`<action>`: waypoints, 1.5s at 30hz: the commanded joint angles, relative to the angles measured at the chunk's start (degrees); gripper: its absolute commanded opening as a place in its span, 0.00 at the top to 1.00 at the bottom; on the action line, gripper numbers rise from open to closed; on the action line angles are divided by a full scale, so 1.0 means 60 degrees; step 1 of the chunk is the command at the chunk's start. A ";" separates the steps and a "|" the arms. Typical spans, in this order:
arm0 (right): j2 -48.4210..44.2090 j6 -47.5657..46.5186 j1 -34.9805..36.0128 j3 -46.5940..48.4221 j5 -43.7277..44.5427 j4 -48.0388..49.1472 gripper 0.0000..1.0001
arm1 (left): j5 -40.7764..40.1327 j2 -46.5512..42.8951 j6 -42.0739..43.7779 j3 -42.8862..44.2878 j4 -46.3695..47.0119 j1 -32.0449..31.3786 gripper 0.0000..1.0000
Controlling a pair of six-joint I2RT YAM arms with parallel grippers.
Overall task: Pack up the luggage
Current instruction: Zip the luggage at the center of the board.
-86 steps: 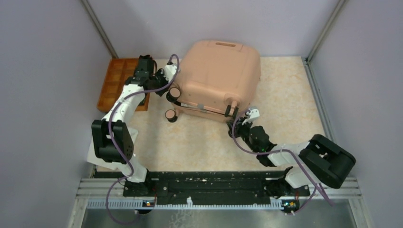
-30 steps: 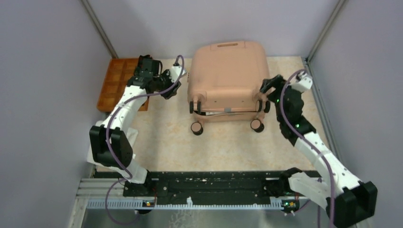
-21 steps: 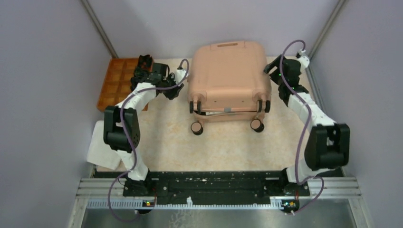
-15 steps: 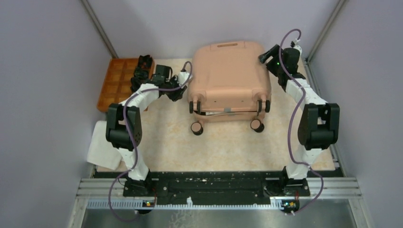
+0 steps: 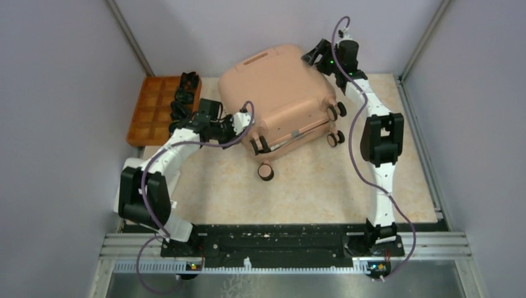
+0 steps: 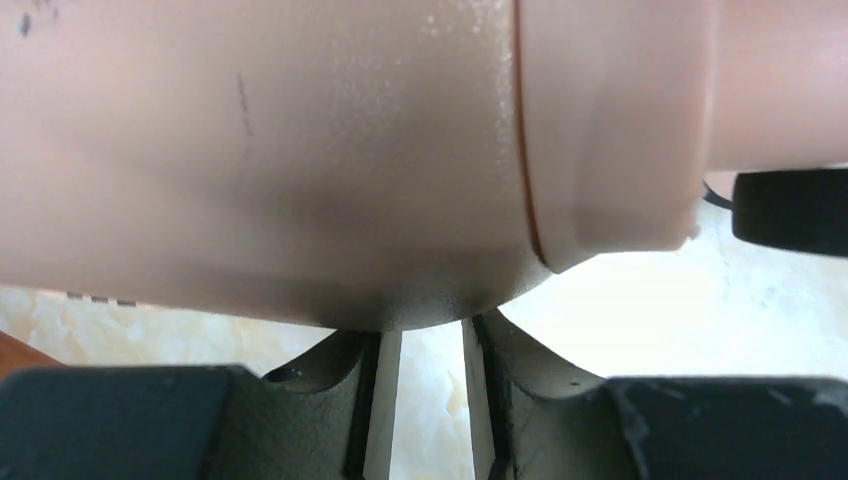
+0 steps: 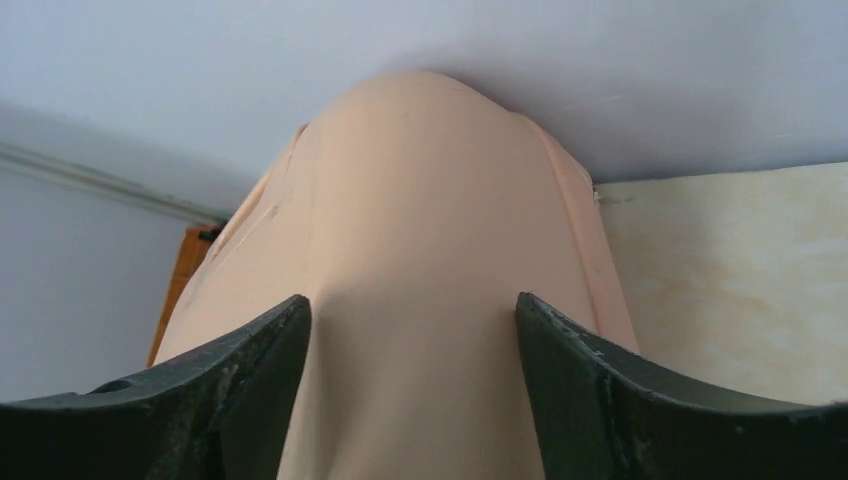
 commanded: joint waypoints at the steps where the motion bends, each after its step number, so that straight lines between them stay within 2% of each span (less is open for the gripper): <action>1: 0.0123 -0.0127 0.1584 0.0316 -0.2188 -0.2018 0.23 | 0.1006 -0.0956 0.0418 -0.0163 -0.0506 -0.0126 0.64; 2: -0.0198 -0.0427 0.1511 0.0070 -0.1877 -0.1931 0.10 | 0.1033 -0.1081 0.0387 -0.0057 -0.0707 -0.0126 0.63; 3: -0.0635 -0.0789 0.1394 -0.0232 -0.1337 -0.1902 0.02 | 0.1049 -0.1159 0.0372 0.0118 -0.0963 -0.0124 0.63; 6: -0.2694 -0.1420 0.0763 -0.2391 0.0766 -0.1051 0.01 | 0.0902 -0.1378 0.0185 0.0799 -0.1764 -0.0031 0.60; 9: -0.5597 -0.1198 -0.0157 -0.5639 0.1770 0.0776 0.01 | 0.0605 -0.1595 0.0425 0.1066 -0.2025 0.0192 0.56; 11: -0.7202 -0.1519 -0.0640 -0.7430 0.2126 0.1366 0.01 | 0.0415 -0.1526 0.0551 0.1214 -0.2135 0.0449 0.52; 13: -0.8516 -0.1106 -0.1330 -0.9043 0.2171 0.1193 0.01 | 0.0539 -0.1326 0.0485 0.1536 -0.2277 0.0834 0.46; 14: -0.9040 -0.0575 -0.1697 -0.9737 0.1951 0.1144 0.01 | 0.0605 -0.1188 0.0337 0.1718 -0.2298 0.1045 0.41; 16: -0.9922 -0.0514 -0.2247 -1.1007 0.1034 0.1359 0.01 | 0.0772 -0.0822 0.0064 0.2256 -0.2314 0.1503 0.36; 19: -1.1137 -0.1080 -0.2120 -1.2517 0.0780 0.1080 0.01 | 0.0550 -0.0197 -0.0321 0.3036 -0.2288 0.2026 0.29; 22: -1.2022 -0.1717 -0.1677 -1.3252 0.2008 -0.0139 0.01 | 0.0293 0.0373 -0.0597 0.3391 -0.2165 0.2558 0.30; 25: -1.2481 -0.2151 -0.1233 -1.3765 0.2627 -0.0449 0.01 | 0.0253 0.0744 -0.0514 0.3164 -0.2046 0.3246 0.35; 29: -1.1872 -0.2578 -0.0916 -1.3598 0.3199 -0.1013 0.01 | -0.0332 0.0604 0.1276 0.1817 -0.1479 0.3401 0.35; 32: -1.1466 -0.2614 -0.0886 -1.3526 0.3064 -0.0799 0.01 | -0.0457 -0.0013 0.2566 0.0464 -0.0243 0.3246 0.31; 35: -1.1435 -0.2630 -0.0862 -1.3733 0.3013 0.0023 0.01 | -0.0509 -0.0759 0.3416 -0.1052 0.2114 0.2989 0.15; 37: -1.1245 -0.2856 -0.0862 -1.3713 0.2696 0.0369 0.01 | -0.0687 -0.0940 0.3576 -0.1744 0.3504 0.2750 0.11; 39: -1.1088 -0.3328 -0.0716 -1.3728 0.2518 0.0907 0.01 | -0.0781 -0.0737 0.3450 -0.1806 0.4212 0.2585 0.11; 41: -1.1115 -0.4355 -0.0266 -1.4090 0.2462 0.1763 0.02 | -0.0780 -0.0454 0.3364 -0.1542 0.4221 0.2425 0.11; 45: -1.0698 -0.5985 0.0233 -1.4338 0.1503 0.2664 0.09 | -0.0728 -0.0117 0.3115 -0.1397 0.4567 0.2388 0.12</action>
